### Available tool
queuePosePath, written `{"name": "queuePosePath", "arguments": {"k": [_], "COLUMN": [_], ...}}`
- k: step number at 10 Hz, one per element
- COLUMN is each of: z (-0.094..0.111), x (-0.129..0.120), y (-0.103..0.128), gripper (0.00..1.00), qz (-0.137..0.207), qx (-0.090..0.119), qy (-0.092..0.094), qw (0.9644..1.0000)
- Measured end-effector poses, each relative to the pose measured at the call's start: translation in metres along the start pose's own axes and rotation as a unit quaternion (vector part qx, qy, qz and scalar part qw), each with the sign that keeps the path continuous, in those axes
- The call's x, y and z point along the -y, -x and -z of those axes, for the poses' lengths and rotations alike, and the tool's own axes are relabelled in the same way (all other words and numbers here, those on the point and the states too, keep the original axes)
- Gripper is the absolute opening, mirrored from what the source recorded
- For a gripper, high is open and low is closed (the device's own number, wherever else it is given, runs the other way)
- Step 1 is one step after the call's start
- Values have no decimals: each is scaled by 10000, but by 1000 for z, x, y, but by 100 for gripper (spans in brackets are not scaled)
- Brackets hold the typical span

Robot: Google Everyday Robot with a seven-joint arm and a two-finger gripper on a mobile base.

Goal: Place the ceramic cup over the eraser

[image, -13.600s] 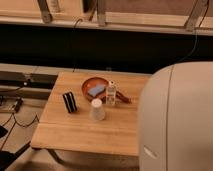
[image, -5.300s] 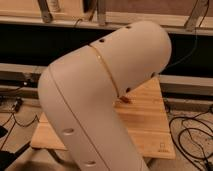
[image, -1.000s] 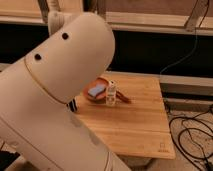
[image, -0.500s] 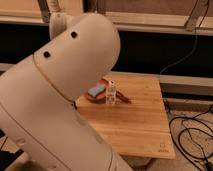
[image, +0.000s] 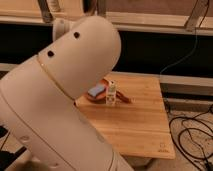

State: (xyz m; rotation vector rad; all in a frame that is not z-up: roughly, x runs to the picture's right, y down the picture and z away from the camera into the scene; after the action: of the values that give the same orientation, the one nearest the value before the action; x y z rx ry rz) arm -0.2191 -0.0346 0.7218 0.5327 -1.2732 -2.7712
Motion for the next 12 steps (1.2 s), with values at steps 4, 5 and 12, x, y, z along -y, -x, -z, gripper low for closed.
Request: {"name": "queuePosePath", "arguments": {"k": [4,5,12], "z": [-9,-10,-10], "x": [-3,-3,-3], "y": [11,10,10], "gripper": [1,7,77], "qz": [-32,-25,-23], "qx": [-9,-8,-3], "qy": [38,35,27], "qw": [10000,10000,10000]}}
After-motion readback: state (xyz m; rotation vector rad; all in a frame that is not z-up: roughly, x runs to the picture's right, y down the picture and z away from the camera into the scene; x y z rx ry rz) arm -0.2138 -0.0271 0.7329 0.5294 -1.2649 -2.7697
